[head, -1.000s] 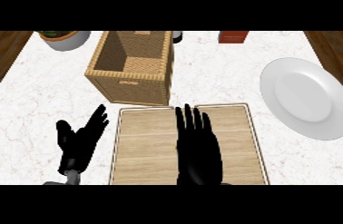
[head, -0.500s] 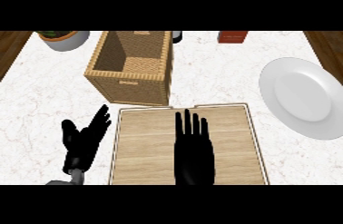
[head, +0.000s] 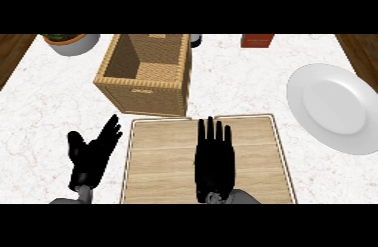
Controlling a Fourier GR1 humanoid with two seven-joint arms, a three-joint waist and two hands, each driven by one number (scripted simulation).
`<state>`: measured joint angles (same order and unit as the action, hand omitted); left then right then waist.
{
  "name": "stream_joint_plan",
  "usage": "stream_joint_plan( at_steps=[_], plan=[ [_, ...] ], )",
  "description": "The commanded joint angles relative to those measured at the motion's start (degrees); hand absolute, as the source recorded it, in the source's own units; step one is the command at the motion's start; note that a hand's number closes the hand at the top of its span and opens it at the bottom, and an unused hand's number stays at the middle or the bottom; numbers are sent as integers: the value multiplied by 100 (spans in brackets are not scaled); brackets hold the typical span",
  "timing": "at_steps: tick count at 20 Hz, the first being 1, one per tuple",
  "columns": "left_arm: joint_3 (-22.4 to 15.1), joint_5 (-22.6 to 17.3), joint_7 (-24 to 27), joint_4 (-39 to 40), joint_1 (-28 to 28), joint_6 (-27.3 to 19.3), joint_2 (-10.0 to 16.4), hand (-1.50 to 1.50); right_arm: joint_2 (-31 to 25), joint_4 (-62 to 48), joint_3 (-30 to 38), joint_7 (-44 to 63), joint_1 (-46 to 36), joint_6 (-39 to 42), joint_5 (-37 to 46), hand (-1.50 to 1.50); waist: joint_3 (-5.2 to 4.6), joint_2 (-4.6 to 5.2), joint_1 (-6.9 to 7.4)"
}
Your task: Pick the lemon from the tray and place it in the plate
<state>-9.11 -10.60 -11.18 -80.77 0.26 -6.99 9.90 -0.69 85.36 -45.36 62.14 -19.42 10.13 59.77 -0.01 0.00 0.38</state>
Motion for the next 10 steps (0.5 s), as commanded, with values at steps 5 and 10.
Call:
stream_joint_plan(
  at_steps=[5, 10],
  plan=[
    [4, 175, -32, 88, -125, -87, -170, 0, 66, -690, -173, 280, 288, 221, 5, 150, 0, 3, -25],
    [231, -32, -321, -142, -180, 230, 42, 0, 69, -736, -18, -57, -96, 461, 98, 150, 0, -1, -14]
  ],
)
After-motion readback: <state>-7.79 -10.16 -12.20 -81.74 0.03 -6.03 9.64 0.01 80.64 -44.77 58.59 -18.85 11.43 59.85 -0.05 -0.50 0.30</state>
